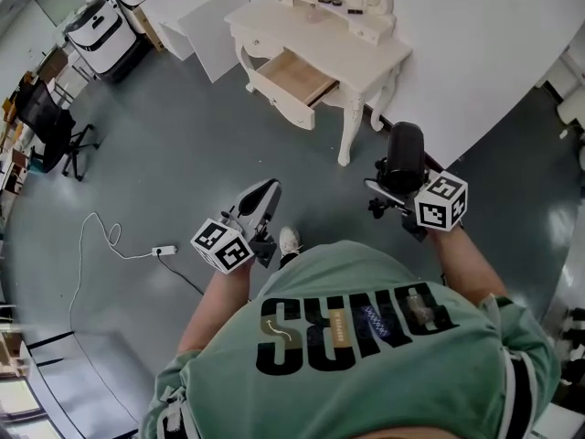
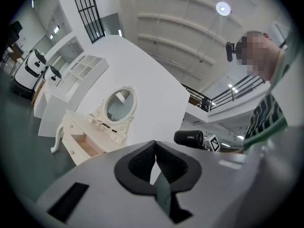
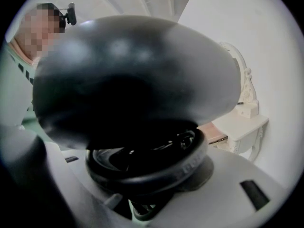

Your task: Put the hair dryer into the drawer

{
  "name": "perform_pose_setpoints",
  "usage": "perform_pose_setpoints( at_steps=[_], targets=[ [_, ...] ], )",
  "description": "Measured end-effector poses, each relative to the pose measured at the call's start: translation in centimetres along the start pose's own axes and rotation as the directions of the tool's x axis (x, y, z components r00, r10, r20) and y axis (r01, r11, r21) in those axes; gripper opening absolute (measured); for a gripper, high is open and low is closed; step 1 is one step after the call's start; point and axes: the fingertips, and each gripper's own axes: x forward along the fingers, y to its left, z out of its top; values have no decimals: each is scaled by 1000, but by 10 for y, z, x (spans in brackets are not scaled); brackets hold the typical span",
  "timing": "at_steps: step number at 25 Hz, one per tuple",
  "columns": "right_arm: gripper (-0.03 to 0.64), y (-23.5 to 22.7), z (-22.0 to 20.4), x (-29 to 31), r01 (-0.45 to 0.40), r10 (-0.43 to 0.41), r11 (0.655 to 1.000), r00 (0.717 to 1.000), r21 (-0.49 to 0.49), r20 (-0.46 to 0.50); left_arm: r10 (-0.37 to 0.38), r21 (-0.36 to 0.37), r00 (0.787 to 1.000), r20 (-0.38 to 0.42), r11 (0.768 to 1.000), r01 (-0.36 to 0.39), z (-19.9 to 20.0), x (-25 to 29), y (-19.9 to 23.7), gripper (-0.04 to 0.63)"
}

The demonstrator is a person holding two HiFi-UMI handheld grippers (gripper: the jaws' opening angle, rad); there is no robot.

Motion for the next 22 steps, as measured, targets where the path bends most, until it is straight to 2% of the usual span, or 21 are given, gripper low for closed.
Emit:
perform_pose_setpoints(
  at_steps=[6,12,17,22],
  targets=[
    [218,-52,60,102,59,-60,998,997,31,37,-84,-7,996,-41,996,83,63,41,117,12],
    [218,-101,108,177,115,-120,991,991,69,65,-131,-4,989,-64,991,131,121,73,212,12],
    [218,-141,128,213,156,-162,984,985,84,57,-145,-24,986,-83,989,143,140,97,270,12],
    [218,-180,134,231,170,-175,980,984,102,40,-148,-48,984,-96,988,144,145,128,302,12]
  ],
)
